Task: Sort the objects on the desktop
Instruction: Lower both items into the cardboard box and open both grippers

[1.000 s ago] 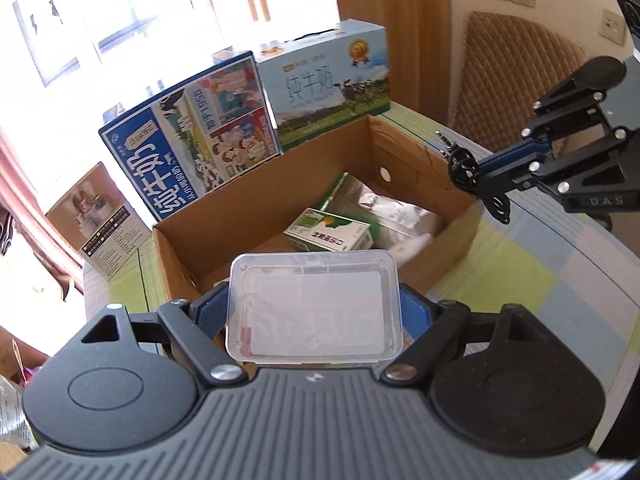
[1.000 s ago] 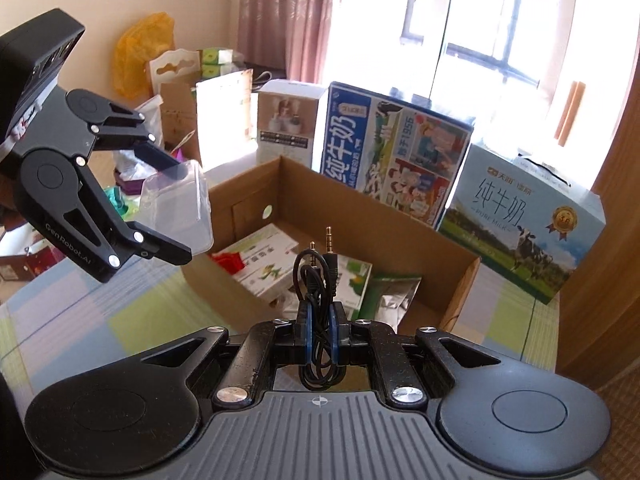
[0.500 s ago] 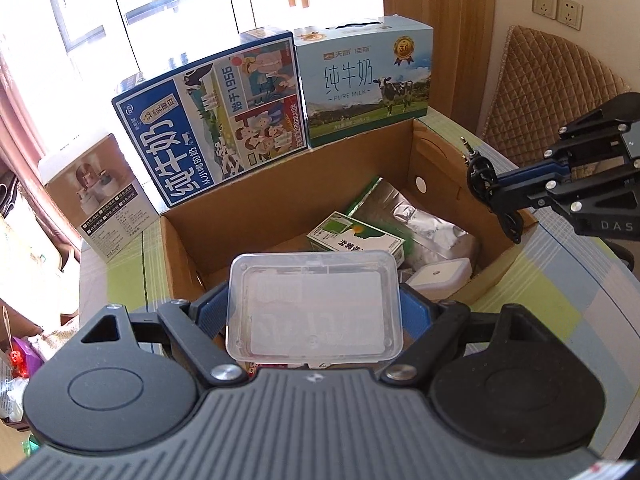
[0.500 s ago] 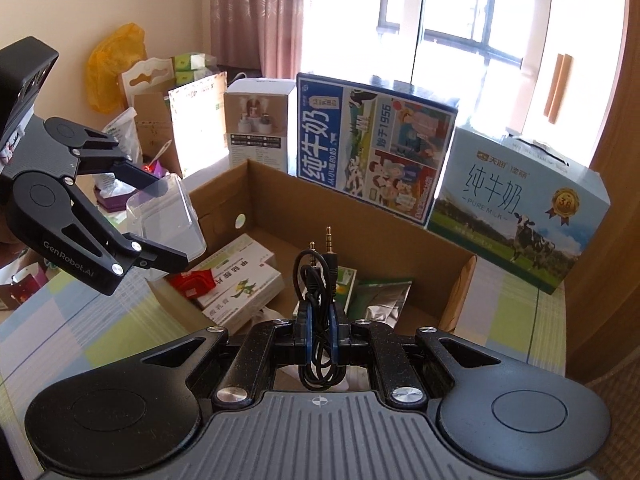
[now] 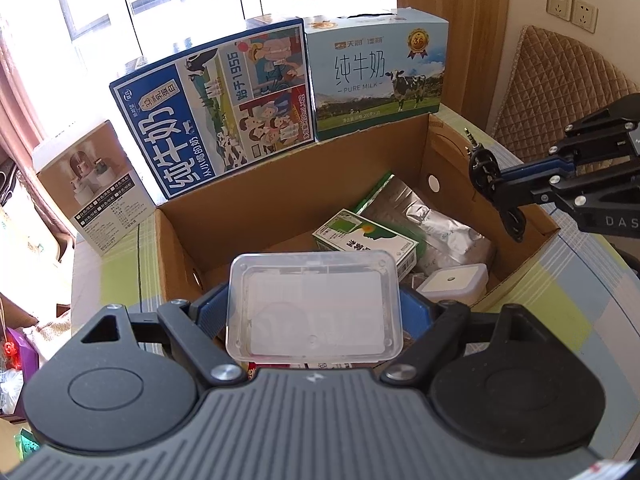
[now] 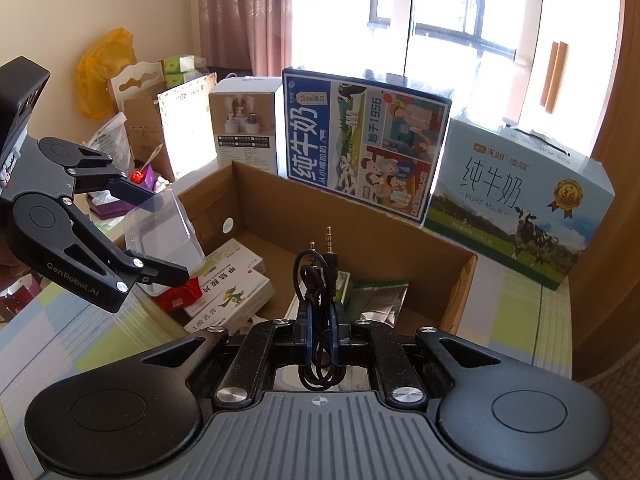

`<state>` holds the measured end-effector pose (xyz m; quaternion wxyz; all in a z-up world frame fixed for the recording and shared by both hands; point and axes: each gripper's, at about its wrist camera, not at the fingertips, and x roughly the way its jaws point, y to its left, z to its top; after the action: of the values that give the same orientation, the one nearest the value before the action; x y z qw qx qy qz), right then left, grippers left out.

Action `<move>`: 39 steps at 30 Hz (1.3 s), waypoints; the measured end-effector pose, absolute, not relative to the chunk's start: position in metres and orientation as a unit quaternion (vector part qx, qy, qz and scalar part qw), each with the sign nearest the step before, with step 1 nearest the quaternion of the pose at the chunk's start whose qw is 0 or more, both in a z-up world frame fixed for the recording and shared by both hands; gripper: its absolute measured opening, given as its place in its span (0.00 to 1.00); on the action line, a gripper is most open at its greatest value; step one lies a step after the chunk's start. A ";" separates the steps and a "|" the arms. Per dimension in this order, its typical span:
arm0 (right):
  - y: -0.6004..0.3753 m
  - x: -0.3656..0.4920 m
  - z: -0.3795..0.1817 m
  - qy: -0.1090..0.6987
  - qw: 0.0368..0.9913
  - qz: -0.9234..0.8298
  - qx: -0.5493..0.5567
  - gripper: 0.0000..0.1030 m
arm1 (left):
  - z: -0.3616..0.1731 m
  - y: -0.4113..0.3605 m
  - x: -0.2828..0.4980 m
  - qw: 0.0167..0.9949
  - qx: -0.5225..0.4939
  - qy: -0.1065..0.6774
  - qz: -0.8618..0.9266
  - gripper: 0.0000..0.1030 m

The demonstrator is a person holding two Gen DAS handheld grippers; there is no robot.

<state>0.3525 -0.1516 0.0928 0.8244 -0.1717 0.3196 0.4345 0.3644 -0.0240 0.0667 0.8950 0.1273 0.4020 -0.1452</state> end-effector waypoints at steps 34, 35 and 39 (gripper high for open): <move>-0.140 0.383 0.079 0.334 0.849 0.391 -0.122 0.45 | 0.044 -0.002 0.391 0.907 0.066 0.405 -0.099 0.90; -0.141 0.383 0.079 0.335 0.849 0.391 -0.120 0.45 | 0.044 -0.002 0.390 0.907 0.066 0.405 -0.098 0.90; -0.146 0.381 0.078 0.341 0.850 0.385 -0.111 0.49 | 0.046 0.000 0.385 0.906 0.072 0.405 -0.097 0.90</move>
<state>0.3810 -0.1461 0.0779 0.8502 -0.1113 0.3412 0.3851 0.3854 -0.0005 0.0456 0.9064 0.0716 0.4047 -0.0973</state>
